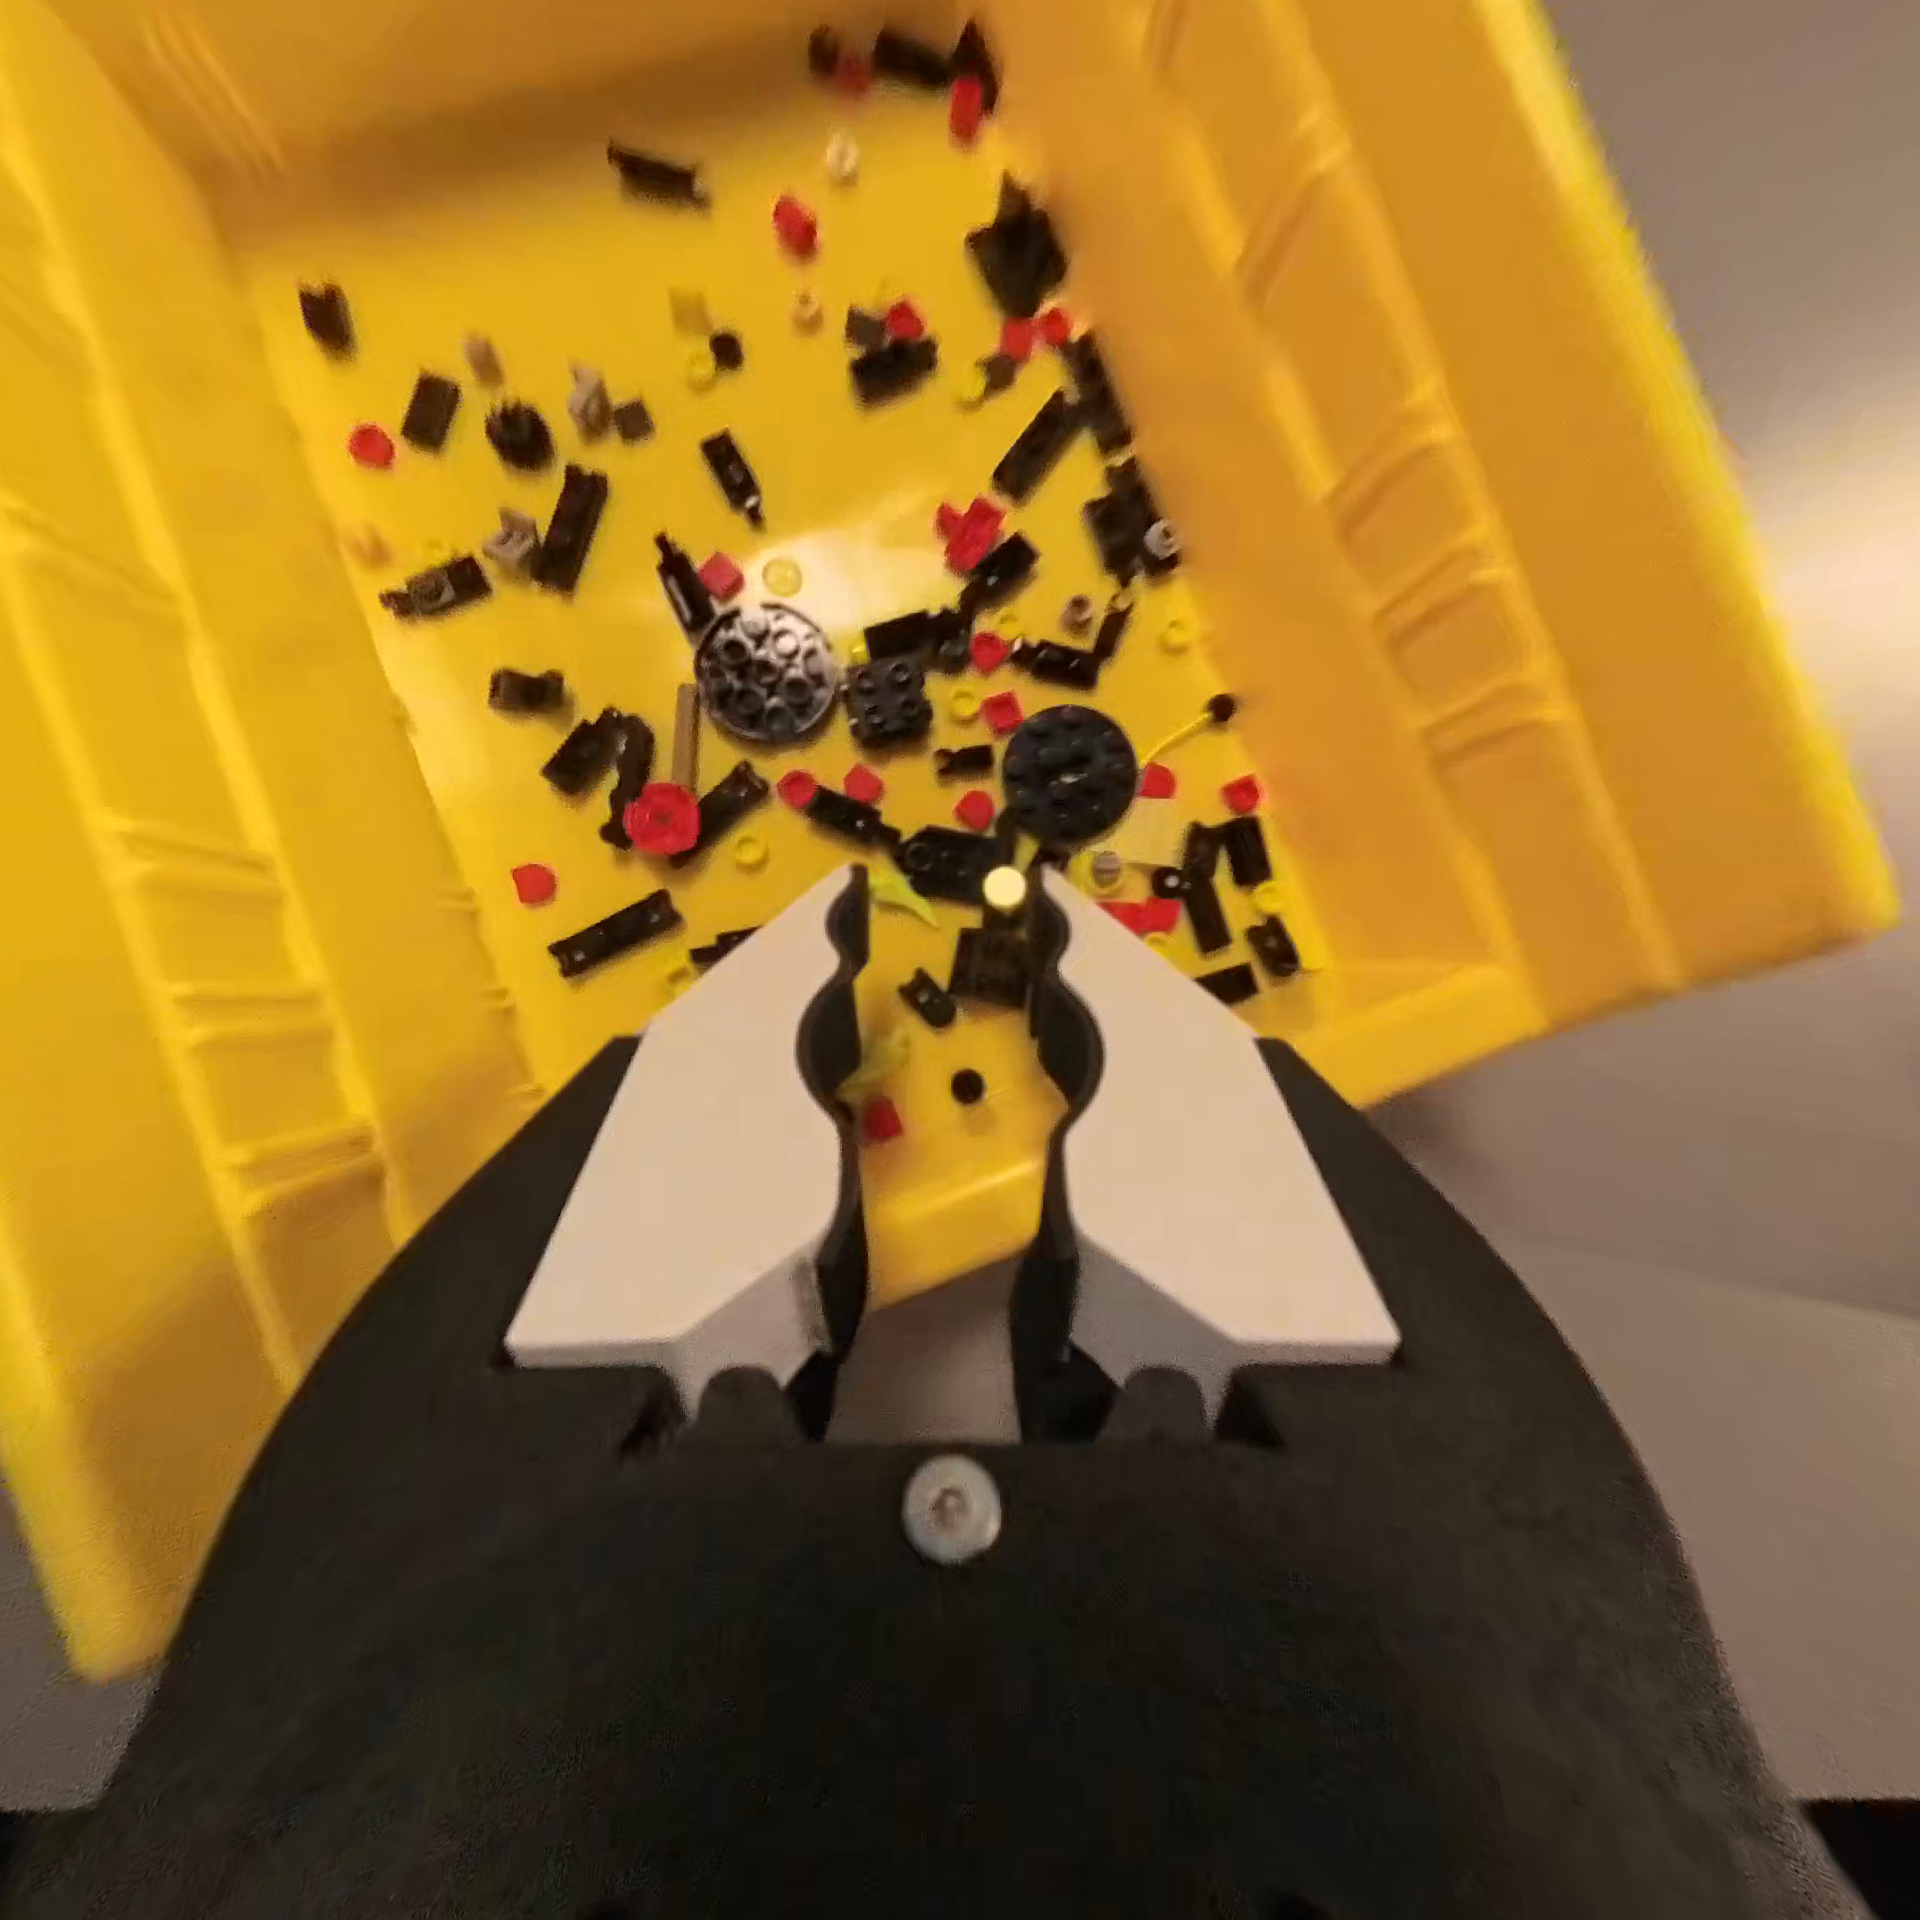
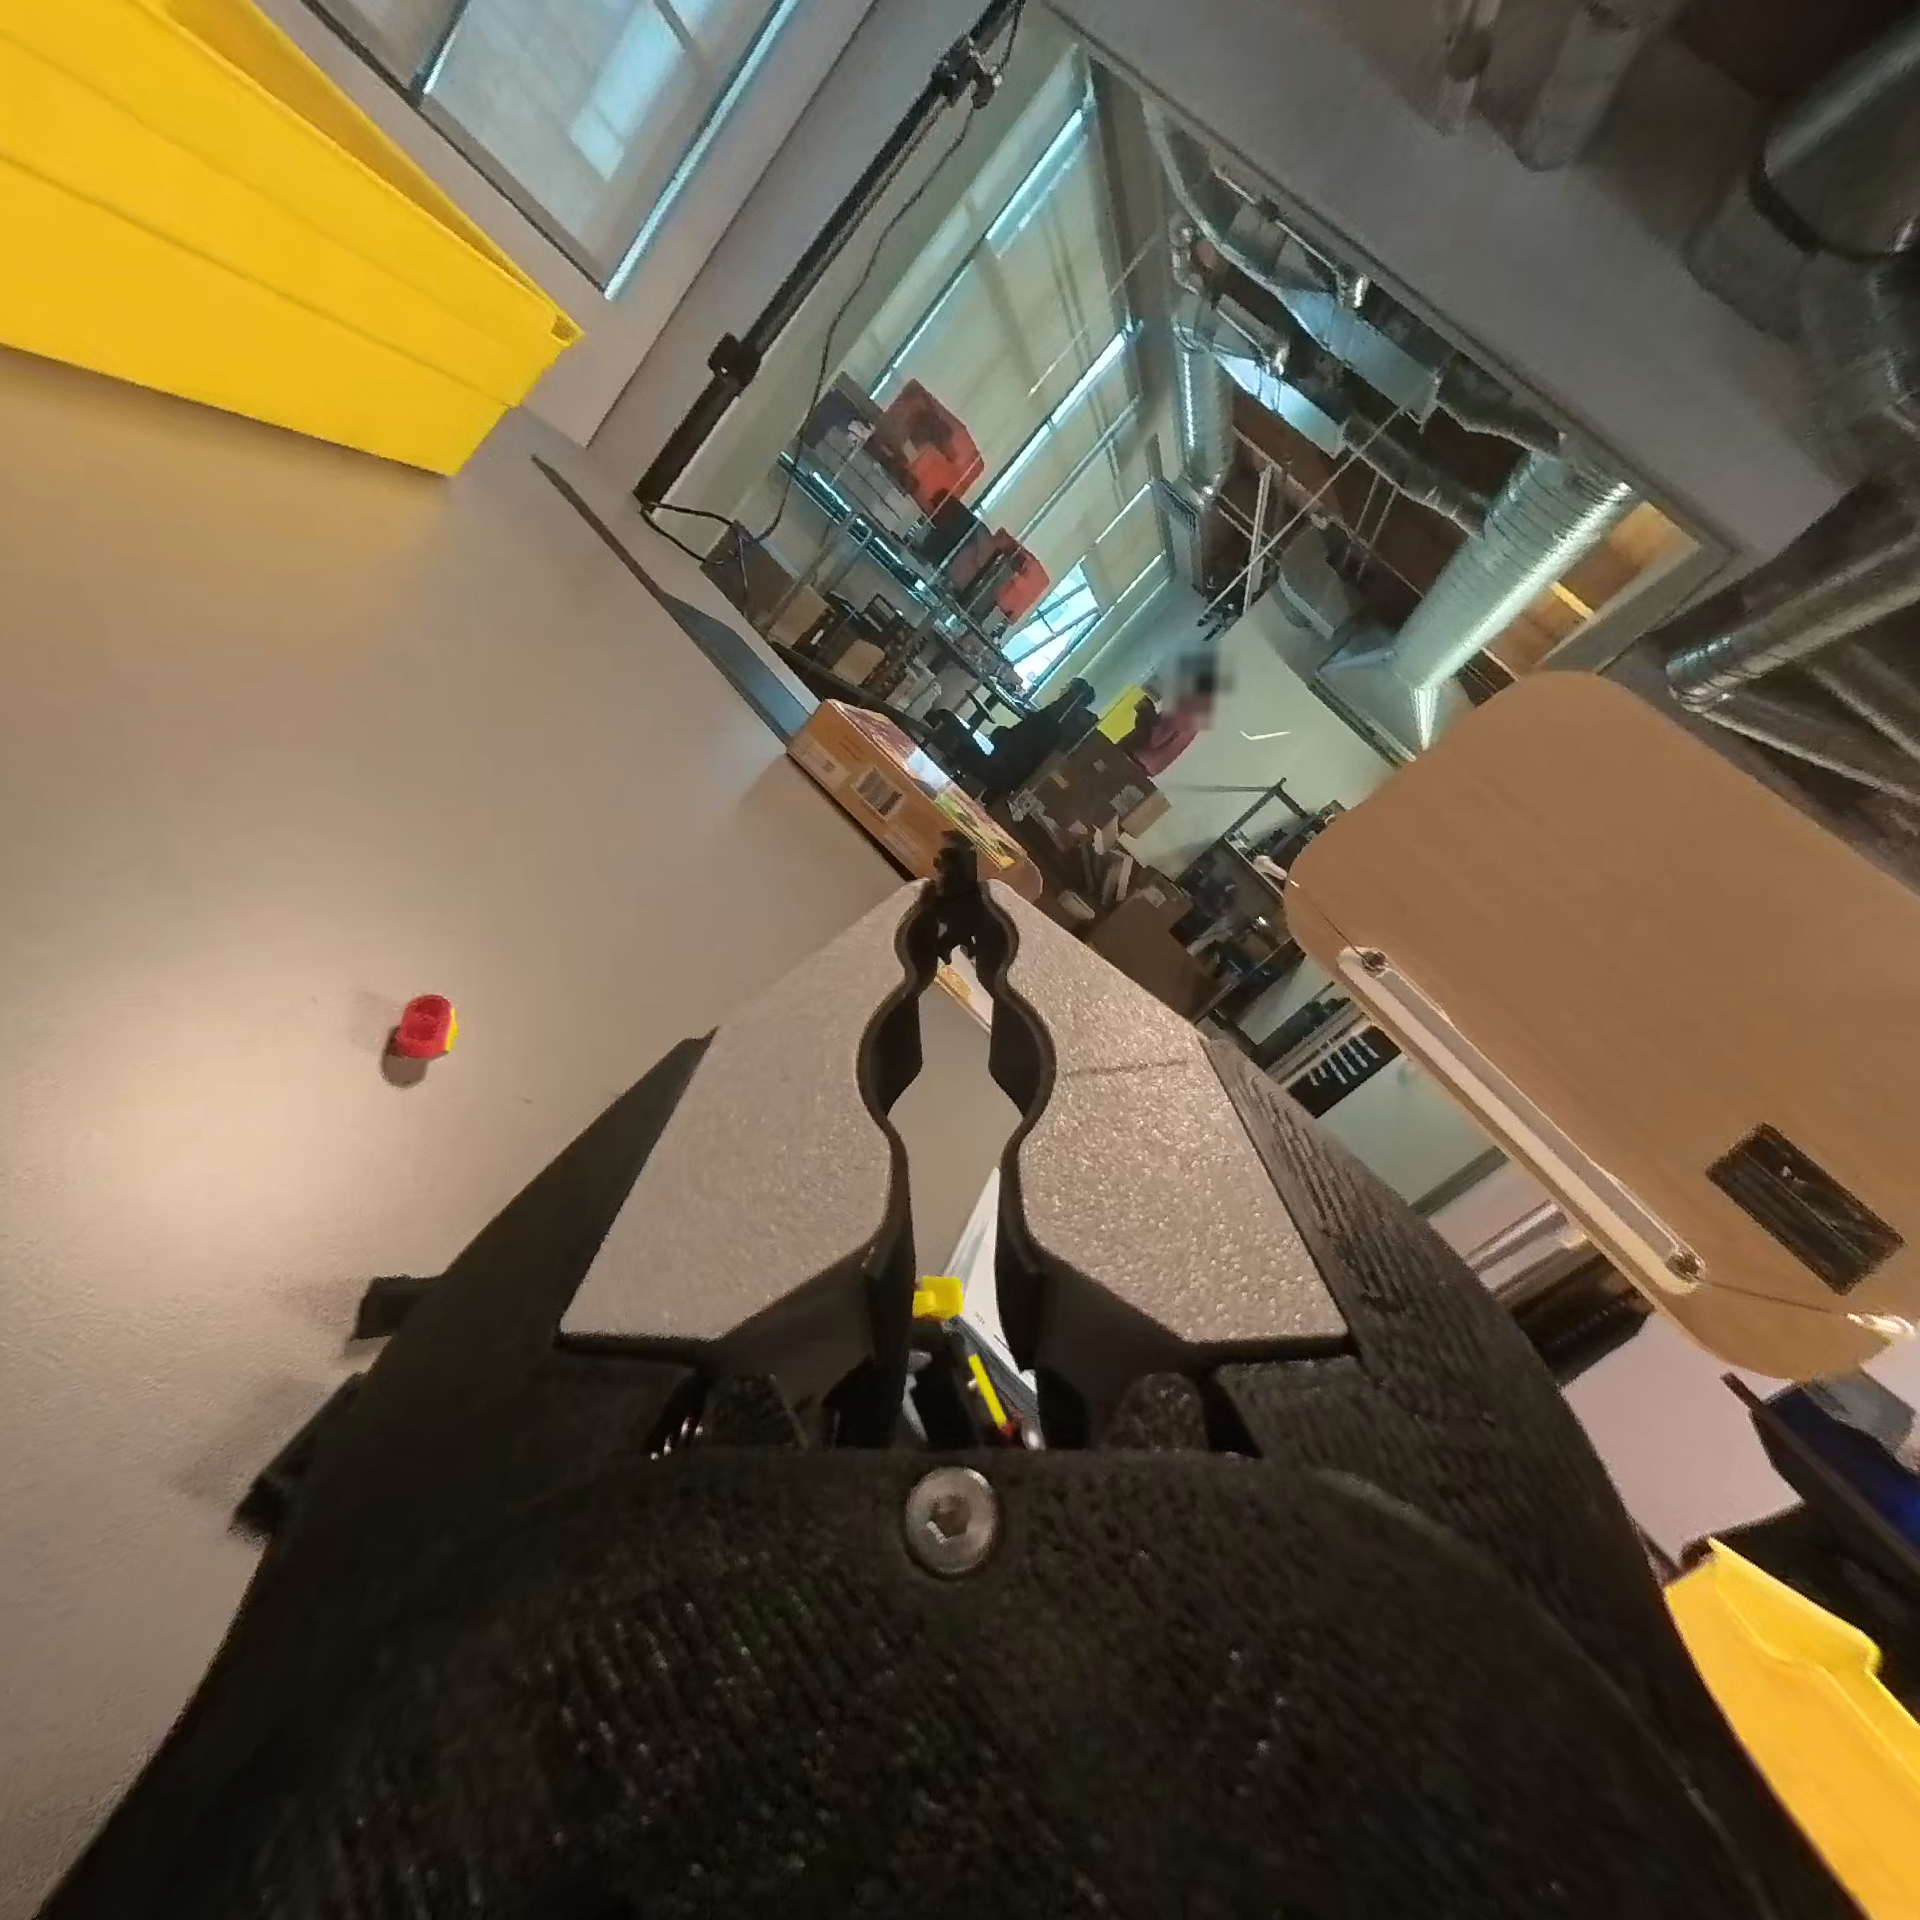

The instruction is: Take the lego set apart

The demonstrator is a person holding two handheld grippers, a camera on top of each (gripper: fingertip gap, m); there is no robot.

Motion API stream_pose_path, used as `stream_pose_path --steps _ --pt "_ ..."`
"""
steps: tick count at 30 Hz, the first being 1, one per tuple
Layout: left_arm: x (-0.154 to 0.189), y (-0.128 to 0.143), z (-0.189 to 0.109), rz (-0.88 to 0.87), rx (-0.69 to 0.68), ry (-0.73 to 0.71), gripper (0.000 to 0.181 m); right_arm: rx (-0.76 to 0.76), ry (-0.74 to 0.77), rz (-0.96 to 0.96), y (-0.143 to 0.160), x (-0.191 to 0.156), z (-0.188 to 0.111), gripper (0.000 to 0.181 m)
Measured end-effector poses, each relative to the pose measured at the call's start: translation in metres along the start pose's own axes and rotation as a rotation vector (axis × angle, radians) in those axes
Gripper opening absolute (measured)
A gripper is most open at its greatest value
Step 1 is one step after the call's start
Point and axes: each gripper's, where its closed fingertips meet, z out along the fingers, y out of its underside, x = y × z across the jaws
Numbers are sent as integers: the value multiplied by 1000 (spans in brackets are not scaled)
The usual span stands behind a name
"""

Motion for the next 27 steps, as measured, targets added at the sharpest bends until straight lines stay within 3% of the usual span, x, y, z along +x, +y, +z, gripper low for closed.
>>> stream_pose_path --steps 3,6,7,9,10,12,15,18,20,24,27 --pt "-1 0 5 -45 -31 -1 45 4 -12 -10 -1 -3 0 3" --pt "0 2 2 -84 -89 -7 81 11 -20 -22 -3 -5 0 3" --pt "3 0 0 -78 -98 3 83 13 -20 -28 -3 -6 0 3" --pt "17 -23 -14 -33 43 12 75 26 -18 -46 -7 -7 -1 4" --pt "38 -38 -28 14 164 67 68 35 -15 -58 -9 -8 -2 3" --pt "112 -59 -68 180 433 283 55 54 -17 -90 -15 -11 -3 3" --pt "234 -37 -111 610 688 545 38 99 -103 -135 -26 -30 -7 3" --pt "308 15 -90 1117 729 559 40 148 -220 -200 -34 -56 -12 3" --pt "330 36 -67 1297 695 539 40 155 -276 -245 -34 -69 -13 4" --pt "336 46 -40 1425 623 490 35 155 -328 -326 -34 -84 -15 3" --pt "335 45 -38 1428 624 508 32 146 -338 -317 -32 -85 -14 3"
